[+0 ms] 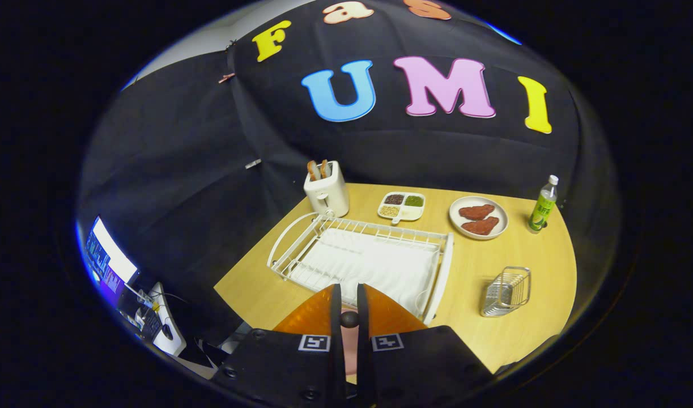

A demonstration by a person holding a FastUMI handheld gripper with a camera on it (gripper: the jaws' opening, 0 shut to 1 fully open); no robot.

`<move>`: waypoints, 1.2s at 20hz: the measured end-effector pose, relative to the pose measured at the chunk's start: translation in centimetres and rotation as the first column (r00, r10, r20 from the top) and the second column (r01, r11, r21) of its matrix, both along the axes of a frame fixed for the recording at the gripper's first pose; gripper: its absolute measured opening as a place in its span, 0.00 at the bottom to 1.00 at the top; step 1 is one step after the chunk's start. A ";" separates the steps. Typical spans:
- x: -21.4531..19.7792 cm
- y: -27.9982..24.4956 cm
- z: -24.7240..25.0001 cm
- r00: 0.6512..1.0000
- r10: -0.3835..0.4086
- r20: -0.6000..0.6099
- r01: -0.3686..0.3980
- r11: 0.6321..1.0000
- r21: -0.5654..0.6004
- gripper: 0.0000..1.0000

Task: Take the plate from the dish rack, then take the spoon from the basket and place it into the plate.

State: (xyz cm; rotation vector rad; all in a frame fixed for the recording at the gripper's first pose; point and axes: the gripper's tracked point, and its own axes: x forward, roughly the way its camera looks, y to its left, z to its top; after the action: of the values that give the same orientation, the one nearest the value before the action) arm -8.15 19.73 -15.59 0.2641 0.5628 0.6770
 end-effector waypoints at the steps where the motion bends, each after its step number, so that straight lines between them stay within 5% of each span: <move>1: -0.2 1.5 -0.9 1.000 0.023 -0.002 -0.023 1.000 -0.006 0.12; 9: -0.8 8.4 -7.6 0.992 0.120 0.031 -0.118 0.991 -0.056 0.12; 24: -6.5 4.6 -16.4 0.951 0.269 -0.152 -0.290 0.947 -0.138 0.15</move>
State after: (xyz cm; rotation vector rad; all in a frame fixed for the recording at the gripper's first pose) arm -14.64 24.28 -32.03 0.0790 0.7865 0.8898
